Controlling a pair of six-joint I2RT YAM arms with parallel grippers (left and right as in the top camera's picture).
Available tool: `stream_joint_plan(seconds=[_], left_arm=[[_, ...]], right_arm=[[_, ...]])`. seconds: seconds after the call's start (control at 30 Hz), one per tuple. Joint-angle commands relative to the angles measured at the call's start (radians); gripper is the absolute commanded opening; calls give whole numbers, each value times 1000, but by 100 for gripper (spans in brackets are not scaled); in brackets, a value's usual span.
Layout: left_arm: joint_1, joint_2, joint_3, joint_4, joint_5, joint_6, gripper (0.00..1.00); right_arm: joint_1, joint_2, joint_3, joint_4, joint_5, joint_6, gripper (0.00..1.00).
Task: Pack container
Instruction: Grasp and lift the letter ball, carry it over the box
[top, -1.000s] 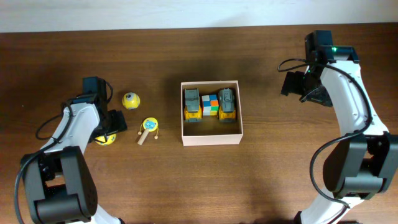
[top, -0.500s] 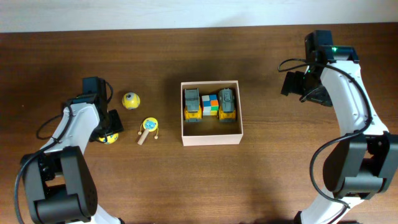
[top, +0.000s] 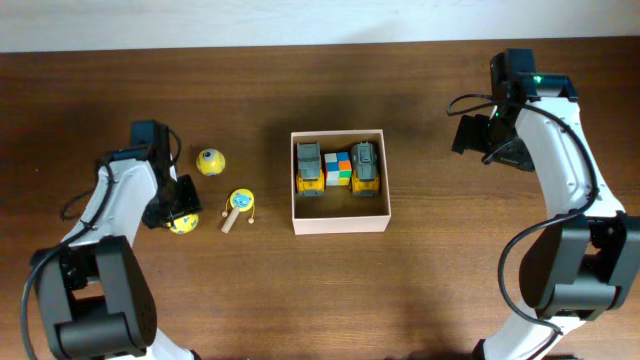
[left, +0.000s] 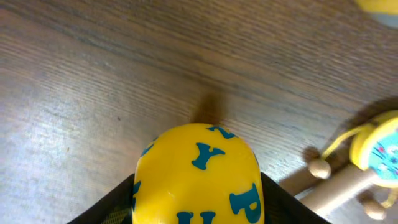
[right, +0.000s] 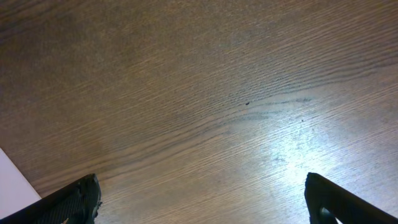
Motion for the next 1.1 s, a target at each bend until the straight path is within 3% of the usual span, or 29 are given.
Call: stream_joint_plan(seconds=[0.0, 0.2, 0.6, 1.07], left_arm=[[2, 9, 114, -64, 23, 5, 55], [2, 9, 251, -165, 108, 11, 56], [-97, 8, 420, -184, 553, 279, 56], [-422, 8, 434, -156, 521, 478, 56]], right_arm=[[-5, 4, -2, 0, 9, 8, 99], [-5, 4, -2, 0, 9, 8, 99], [-5, 4, -2, 0, 9, 8, 99], [-5, 4, -2, 0, 9, 8, 99]])
